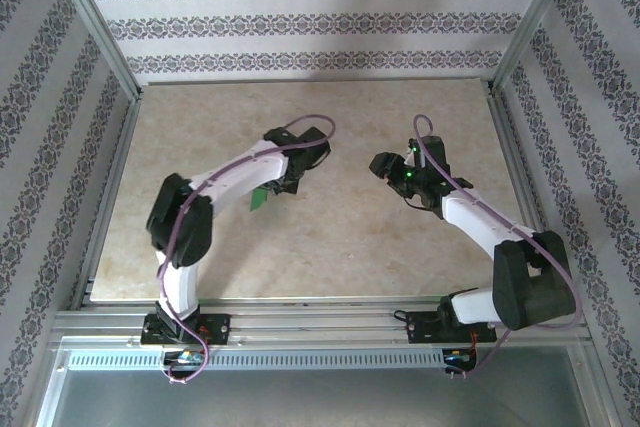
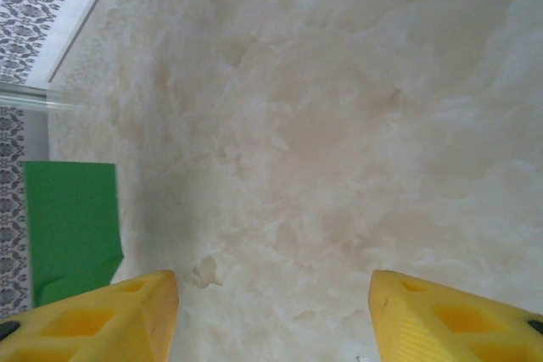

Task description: Fold a paper plane with a square sheet of paper (pick it up from the middle)

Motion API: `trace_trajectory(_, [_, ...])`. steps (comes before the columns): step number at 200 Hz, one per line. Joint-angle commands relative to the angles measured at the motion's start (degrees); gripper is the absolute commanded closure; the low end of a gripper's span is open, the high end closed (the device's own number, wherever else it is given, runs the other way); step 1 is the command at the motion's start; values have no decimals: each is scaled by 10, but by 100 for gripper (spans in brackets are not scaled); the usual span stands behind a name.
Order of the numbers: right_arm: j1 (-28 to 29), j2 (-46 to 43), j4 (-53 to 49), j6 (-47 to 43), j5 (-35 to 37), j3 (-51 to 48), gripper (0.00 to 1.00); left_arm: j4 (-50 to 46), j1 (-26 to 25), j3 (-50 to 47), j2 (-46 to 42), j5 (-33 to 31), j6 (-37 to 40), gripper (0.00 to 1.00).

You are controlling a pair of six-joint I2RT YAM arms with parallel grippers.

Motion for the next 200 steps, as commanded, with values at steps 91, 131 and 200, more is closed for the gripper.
trace_trajectory(91, [11,-5,-52,-24,25,14,37,189,23,-42,-17,291,12,27])
trace_trajectory(131, [135,102,-57,-21,31,89,41,323,131,-246,-188,323,-38,15])
trace_trajectory(200, [304,313,-52,-30,-1,286,58,356,309,-473,-424,267,-64,1])
